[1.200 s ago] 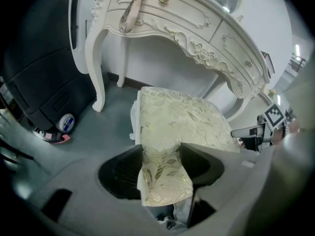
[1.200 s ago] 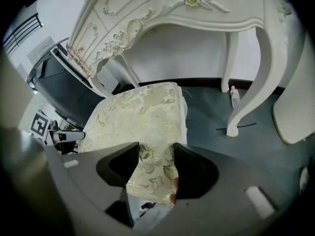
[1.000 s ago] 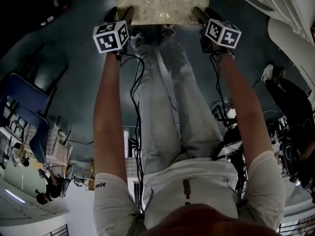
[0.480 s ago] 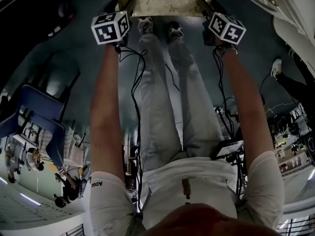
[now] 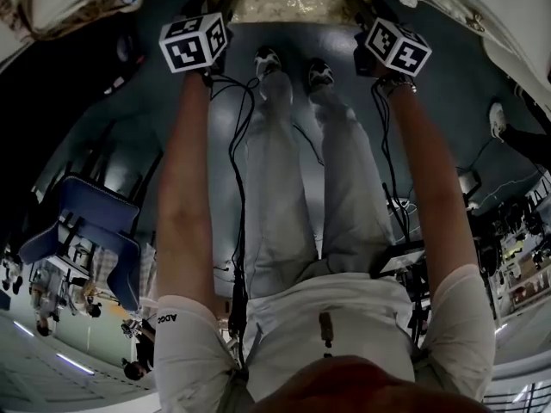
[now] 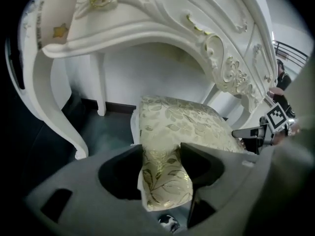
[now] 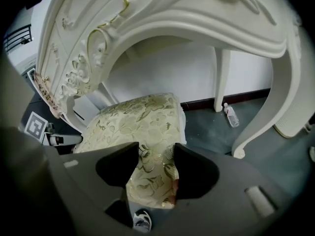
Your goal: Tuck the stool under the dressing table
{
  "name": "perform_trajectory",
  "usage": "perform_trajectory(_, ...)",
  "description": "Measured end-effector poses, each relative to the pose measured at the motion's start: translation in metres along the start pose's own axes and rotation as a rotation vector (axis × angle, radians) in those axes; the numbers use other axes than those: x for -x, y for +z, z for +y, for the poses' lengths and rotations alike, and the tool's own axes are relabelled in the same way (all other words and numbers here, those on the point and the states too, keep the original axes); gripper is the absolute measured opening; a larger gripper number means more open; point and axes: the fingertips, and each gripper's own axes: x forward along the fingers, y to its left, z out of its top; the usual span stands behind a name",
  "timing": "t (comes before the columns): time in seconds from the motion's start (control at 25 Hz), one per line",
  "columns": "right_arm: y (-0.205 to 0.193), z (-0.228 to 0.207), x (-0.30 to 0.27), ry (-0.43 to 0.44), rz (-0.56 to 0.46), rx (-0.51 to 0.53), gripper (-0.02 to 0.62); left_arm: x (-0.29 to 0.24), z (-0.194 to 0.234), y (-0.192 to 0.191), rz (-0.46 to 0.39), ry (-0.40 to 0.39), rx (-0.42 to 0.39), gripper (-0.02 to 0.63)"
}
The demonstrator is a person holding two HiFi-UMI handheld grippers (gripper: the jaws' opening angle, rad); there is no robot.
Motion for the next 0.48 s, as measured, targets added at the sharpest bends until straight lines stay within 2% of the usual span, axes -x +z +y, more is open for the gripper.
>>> perform_trajectory(0.48,0.06,-0.009,-0.033,-0.021,-0.154,0.034,0.242,-0.037,0.008,0.059,-0.141,-0.009,-0.016,0.25)
